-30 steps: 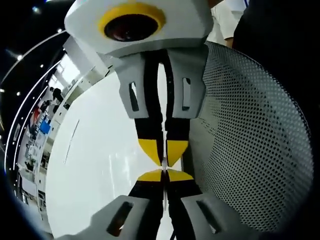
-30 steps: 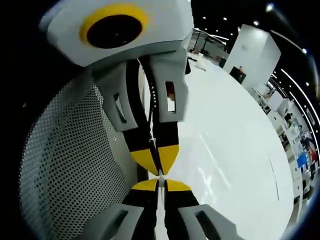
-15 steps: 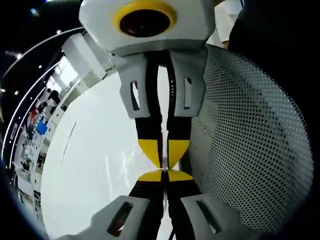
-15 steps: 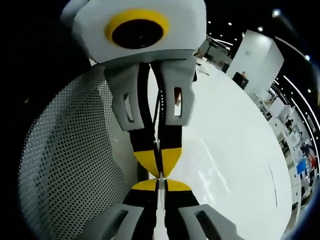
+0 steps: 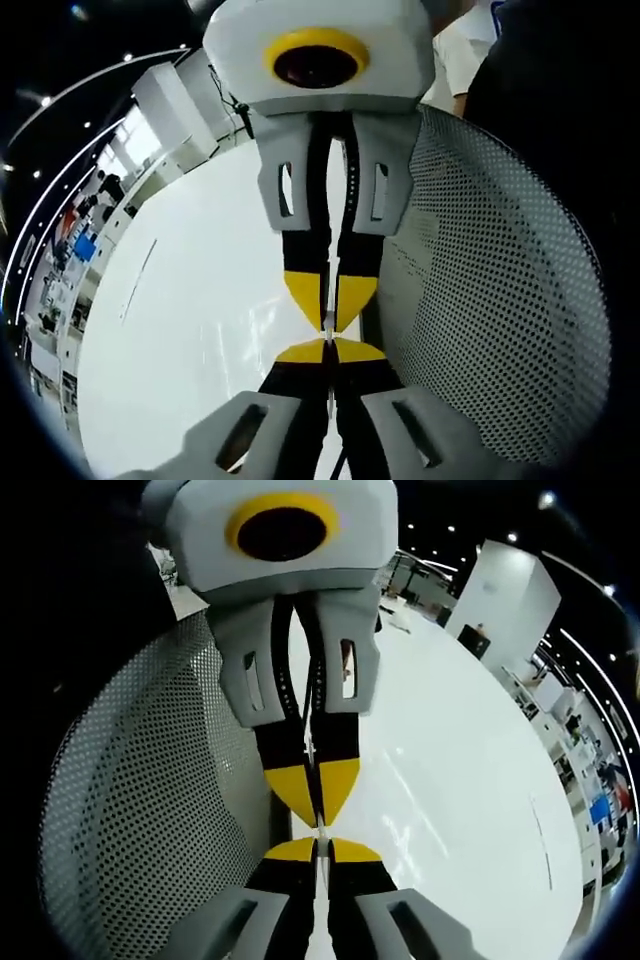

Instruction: Open the resealable bag by pulling the two sides of the seal apart until the entire bag opening is separated and visibly accessible.

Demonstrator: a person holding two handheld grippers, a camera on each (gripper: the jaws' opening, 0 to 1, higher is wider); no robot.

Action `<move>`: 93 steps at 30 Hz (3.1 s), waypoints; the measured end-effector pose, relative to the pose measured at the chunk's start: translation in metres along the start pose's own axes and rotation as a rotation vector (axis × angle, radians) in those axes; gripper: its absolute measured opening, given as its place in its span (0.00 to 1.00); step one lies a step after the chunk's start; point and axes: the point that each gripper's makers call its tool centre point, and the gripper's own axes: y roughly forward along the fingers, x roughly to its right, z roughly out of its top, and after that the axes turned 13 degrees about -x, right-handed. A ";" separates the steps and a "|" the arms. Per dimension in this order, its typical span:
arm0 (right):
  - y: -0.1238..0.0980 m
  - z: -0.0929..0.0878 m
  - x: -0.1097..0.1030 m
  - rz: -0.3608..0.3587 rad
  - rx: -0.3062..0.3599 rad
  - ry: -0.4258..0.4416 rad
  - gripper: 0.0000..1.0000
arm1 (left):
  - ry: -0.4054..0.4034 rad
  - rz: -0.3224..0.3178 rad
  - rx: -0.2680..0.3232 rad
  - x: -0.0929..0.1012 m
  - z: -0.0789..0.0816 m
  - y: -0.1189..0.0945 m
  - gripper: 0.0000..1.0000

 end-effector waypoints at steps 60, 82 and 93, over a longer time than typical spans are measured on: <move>-0.012 -0.083 0.016 -0.004 -0.159 0.086 0.00 | -0.060 -0.019 0.018 0.003 -0.006 -0.014 0.00; -0.026 -0.060 0.006 0.062 -0.049 0.162 0.06 | -0.001 -0.006 0.000 0.011 -0.007 -0.009 0.00; -0.019 -0.058 0.010 0.037 -0.036 0.186 0.05 | 0.003 -0.005 -0.018 0.013 -0.015 -0.007 0.00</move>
